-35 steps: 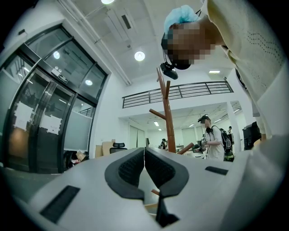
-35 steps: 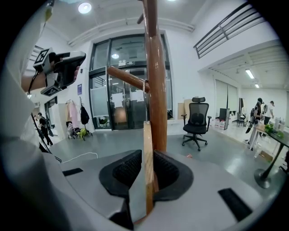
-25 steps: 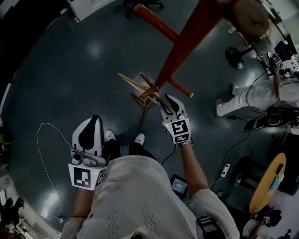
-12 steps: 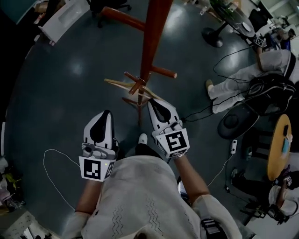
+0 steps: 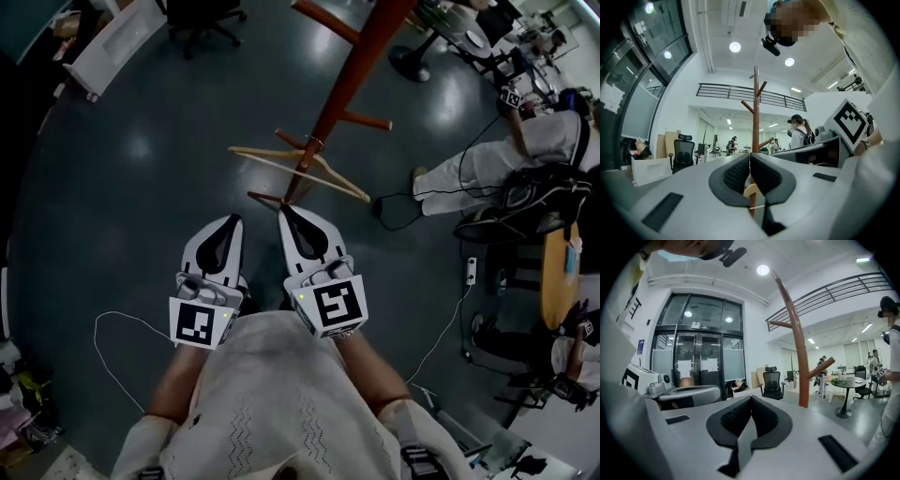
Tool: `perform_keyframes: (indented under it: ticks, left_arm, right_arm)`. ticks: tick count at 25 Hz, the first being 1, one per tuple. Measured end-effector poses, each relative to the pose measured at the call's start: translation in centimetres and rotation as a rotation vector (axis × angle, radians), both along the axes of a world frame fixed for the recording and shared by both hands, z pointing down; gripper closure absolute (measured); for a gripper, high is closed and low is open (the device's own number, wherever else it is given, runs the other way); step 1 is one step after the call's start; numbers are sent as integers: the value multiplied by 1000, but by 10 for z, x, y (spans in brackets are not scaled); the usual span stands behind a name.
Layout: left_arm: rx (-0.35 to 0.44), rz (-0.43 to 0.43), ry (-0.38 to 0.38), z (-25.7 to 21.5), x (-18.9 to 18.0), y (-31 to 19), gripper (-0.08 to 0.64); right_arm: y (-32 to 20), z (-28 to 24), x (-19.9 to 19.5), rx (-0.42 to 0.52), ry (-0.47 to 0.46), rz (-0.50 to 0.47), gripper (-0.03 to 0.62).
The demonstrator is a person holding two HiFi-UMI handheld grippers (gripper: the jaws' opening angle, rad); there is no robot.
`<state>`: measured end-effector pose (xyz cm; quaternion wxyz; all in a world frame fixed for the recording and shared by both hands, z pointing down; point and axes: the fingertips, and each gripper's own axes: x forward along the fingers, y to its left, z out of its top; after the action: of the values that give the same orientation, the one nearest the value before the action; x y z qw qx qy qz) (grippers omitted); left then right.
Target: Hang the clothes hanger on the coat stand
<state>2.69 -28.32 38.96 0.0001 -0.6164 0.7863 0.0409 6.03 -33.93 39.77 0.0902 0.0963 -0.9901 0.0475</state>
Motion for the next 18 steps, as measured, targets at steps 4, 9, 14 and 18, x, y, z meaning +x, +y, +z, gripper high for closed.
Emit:
perform_keyframes:
  ticks: [4,9,14,18]
  left_arm:
    - [41,13,31,-7,-13,39,546]
    - [43,53,37,-3,-12,74,546]
    - [-4,114,56,12,-19,98,546]
    - [-17,166,69,19,-11,110,546]
  right_arm:
    - [47,0,-9,-17,-2,49,572]
    - [88,4,-7,-16,-5,97,572]
    - [114,4,-12,-3,-12,148,572]
    - [131,3,-5,12,-18,174,572]
